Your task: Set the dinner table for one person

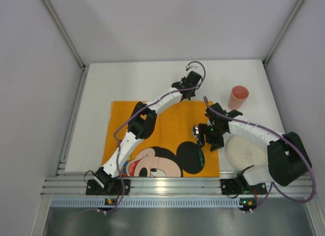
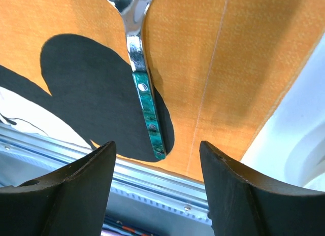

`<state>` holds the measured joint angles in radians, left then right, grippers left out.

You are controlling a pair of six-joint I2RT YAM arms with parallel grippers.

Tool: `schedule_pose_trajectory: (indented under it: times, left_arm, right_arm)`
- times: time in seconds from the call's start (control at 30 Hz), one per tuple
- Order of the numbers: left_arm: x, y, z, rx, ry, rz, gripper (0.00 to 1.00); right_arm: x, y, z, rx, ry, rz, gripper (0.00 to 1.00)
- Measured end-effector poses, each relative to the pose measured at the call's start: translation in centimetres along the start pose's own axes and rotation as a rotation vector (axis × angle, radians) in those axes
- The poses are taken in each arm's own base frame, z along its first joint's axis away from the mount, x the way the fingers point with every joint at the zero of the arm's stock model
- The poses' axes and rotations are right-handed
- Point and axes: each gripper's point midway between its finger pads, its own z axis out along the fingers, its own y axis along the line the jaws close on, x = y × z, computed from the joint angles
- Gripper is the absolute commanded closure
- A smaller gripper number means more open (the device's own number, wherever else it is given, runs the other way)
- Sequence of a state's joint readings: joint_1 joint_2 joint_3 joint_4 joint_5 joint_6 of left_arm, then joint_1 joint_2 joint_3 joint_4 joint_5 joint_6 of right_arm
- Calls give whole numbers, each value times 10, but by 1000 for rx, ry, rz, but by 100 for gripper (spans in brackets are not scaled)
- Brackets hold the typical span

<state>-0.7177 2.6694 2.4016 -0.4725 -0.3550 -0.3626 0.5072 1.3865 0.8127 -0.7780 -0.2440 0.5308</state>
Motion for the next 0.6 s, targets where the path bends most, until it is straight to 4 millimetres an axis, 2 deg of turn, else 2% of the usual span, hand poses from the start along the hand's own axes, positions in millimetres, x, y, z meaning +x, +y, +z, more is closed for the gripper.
schedule_pose_trajectory:
  times: [0.1, 0.33, 0.4, 0.47, 0.6]
  left_arm:
    - [-1, 5, 2, -27, -12, 4, 100]
    - [-5, 3, 3, -17, -24, 11, 100]
    - [-7, 2, 4, -10, -36, 7, 100]
    - [-10, 2, 4, -5, -44, 9, 100]
    - [-29, 6, -6, -6, -80, 27, 100]
  right_arm:
    - [4, -4, -1, 10, 5, -5, 33]
    - [5, -8, -7, 26, -6, -18, 32]
    - [2, -8, -13, 25, -35, -24, 27]
    - [-6, -5, -24, 24, -77, -40, 23]
    - [-42, 16, -55, -14, -204, -74, 21]
